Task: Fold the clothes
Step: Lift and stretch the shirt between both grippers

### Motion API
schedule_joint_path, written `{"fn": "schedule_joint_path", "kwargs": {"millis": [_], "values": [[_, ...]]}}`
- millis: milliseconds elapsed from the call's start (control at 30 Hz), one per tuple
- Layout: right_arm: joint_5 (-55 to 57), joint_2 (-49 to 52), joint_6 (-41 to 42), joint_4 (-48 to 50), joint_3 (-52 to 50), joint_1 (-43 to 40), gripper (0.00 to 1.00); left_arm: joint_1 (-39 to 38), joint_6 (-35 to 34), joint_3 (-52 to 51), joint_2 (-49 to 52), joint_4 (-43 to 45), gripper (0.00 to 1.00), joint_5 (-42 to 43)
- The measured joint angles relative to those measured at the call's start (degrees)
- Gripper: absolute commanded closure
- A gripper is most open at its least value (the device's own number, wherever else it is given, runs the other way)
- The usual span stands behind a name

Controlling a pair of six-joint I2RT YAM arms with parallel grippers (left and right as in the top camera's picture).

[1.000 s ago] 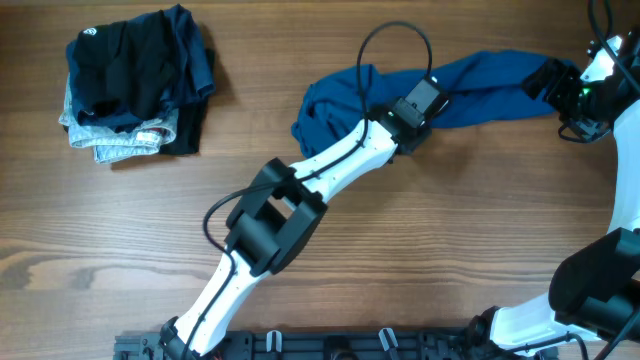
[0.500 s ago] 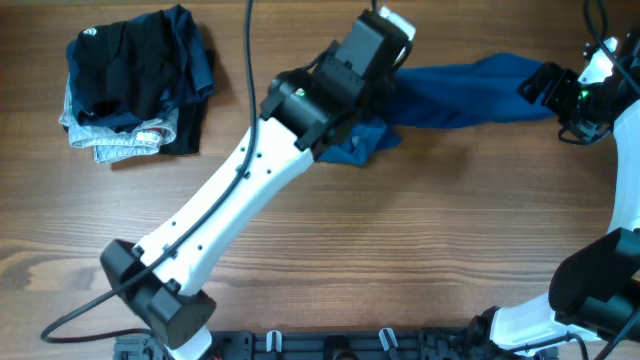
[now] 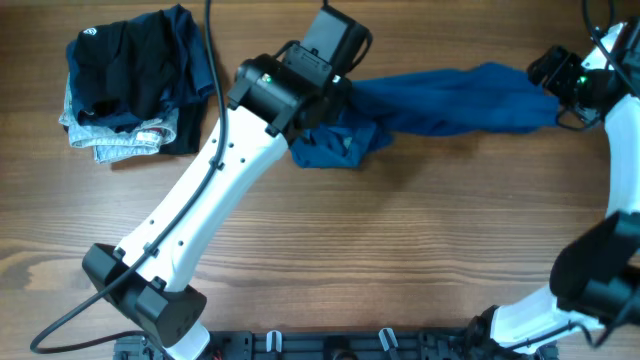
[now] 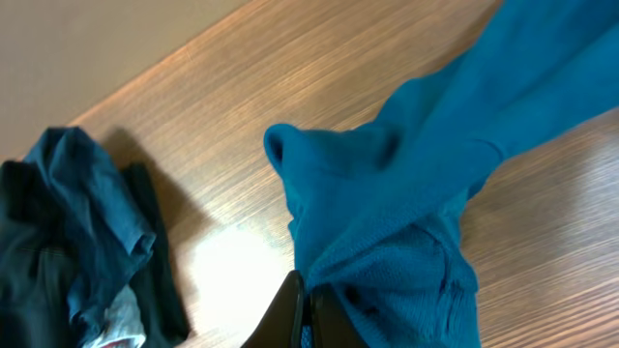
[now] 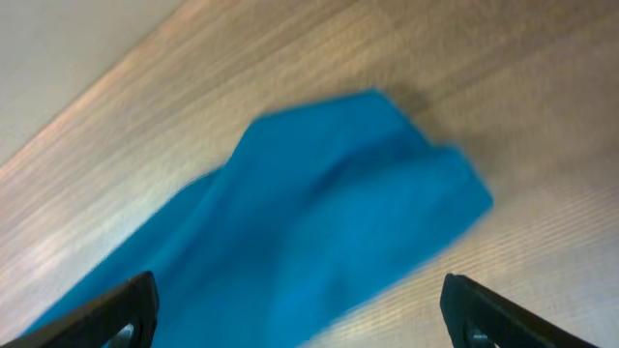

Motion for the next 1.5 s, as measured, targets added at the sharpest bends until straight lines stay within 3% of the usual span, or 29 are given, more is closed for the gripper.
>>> {"fn": "schedule_joint_path", "kwargs": {"millis": [367, 900, 967, 1100, 1133, 1367, 1433, 1500], "values": [[1.0, 15.4, -0.3, 8.5, -0.2, 0.0, 0.02, 2.2, -0.1, 0.0, 0.0, -2.1, 0.96, 0.2], [1.7, 17.6, -3.5, 8.2, -0.2, -1.6, 0.01, 2.5, -1.7, 0.0, 0.0, -3.0, 0.96, 0.2], [1.6, 19.2, -3.8, 7.9, -0.2, -1.6, 0.12, 2.5, -1.7, 0.0, 0.0, -3.0, 0.96, 0.2], [1.0, 20.3, -4.6, 7.6, -0.3, -1.6, 0.77, 2.5, -1.9, 0.0, 0.0, -3.0, 0.96, 0.2], [0.9, 20.3, -4.5, 7.5, -0.3, -1.6, 0.84, 2.5, -1.9, 0.0, 0.0, -3.0, 0.96, 0.2], [0.7, 19.5, -4.9, 6.4, -0.3, -1.6, 0.88, 2.5, -1.9, 0.0, 0.0, -2.3, 0.96, 0.2], [1.1, 17.4, -5.0, 4.4, -0.1, -1.6, 0.78, 2.5, -1.9, 0.0, 0.0, -1.5, 0.96, 0.2], [2.0, 14.0, -5.9, 3.8, 0.5, -1.6, 0.76, 2.5, -1.9, 0.0, 0.0, -0.8, 0.96, 0.2]]}}
